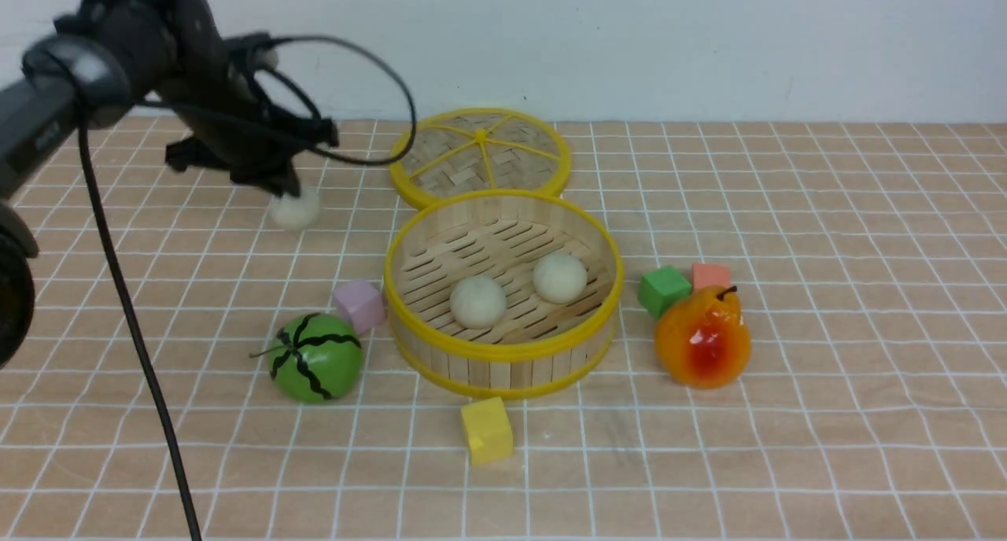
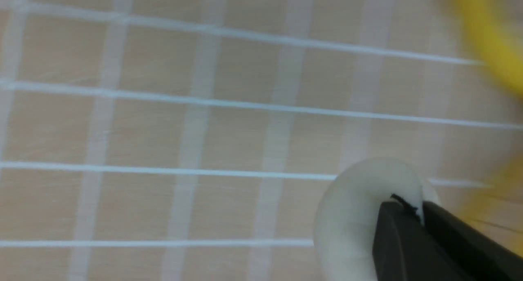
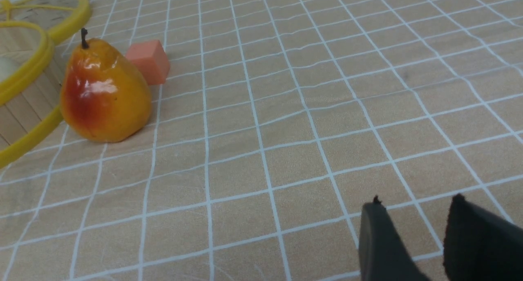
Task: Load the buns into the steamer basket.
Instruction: Use the left arm to put the steamed stuffed bun into the steamer
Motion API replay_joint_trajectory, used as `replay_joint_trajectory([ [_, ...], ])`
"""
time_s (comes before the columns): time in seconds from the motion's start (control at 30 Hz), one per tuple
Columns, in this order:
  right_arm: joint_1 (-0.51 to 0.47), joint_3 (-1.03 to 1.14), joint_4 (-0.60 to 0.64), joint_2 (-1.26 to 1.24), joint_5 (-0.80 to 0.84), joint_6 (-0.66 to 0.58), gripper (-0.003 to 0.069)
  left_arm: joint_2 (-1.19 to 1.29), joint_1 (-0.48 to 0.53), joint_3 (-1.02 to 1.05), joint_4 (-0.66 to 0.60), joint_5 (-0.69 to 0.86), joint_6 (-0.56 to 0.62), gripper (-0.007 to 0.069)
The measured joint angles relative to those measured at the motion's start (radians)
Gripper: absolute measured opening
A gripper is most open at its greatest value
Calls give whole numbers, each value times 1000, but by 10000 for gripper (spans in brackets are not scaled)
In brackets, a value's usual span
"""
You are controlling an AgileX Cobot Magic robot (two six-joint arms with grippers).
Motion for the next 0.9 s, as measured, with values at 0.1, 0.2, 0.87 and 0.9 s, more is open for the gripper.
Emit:
replay_joint_trajectory([
  [0.1,0,0,0,0,0,0,241,-46,-78,-1,-95,13,76,-12],
  [0.2,0,0,0,0,0,0,241,-41,-144,-1,-122,15,95,-12],
  [0.87,0,0,0,0,0,0,241,109,-223,-1,-89,-42,32,184],
  [0.9,0,0,0,0,0,0,241,106,-223,-1,-89,-33,32,224],
])
